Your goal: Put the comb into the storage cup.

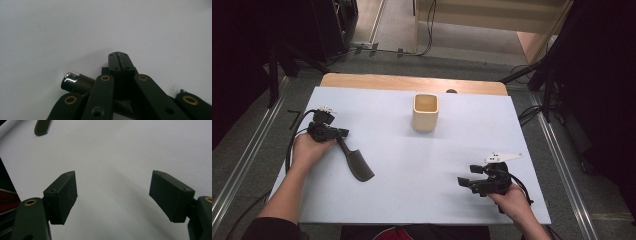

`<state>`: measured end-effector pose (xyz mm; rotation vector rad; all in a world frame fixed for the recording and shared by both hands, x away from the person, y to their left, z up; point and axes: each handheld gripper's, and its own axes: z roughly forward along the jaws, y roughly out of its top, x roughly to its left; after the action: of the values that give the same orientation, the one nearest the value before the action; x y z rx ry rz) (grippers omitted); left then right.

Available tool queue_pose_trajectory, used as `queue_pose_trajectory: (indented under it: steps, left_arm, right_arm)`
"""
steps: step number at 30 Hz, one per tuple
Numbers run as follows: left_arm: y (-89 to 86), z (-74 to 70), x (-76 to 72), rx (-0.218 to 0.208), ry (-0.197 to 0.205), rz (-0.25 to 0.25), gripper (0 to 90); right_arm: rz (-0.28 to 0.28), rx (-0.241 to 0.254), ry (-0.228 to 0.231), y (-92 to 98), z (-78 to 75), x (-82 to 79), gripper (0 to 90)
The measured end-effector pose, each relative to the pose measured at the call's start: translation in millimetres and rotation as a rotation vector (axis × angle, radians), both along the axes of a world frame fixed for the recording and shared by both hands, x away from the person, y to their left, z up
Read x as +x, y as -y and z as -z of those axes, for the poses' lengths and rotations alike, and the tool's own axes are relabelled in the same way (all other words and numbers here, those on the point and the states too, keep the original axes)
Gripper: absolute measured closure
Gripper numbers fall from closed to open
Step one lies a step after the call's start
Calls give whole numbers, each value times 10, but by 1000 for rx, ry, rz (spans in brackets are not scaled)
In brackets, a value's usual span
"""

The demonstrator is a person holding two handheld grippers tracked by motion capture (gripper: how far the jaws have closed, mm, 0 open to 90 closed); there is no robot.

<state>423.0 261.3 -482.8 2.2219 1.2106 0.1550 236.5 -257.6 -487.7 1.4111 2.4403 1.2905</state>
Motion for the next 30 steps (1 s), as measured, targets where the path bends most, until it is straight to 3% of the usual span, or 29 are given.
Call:
queue_pose_trajectory:
  steps: [30]
  left_arm:
    - [-188,-8,-304,-10,-35,-11,900]
  right_arm:
    - [-12,2,2,-28,-3,15,207]
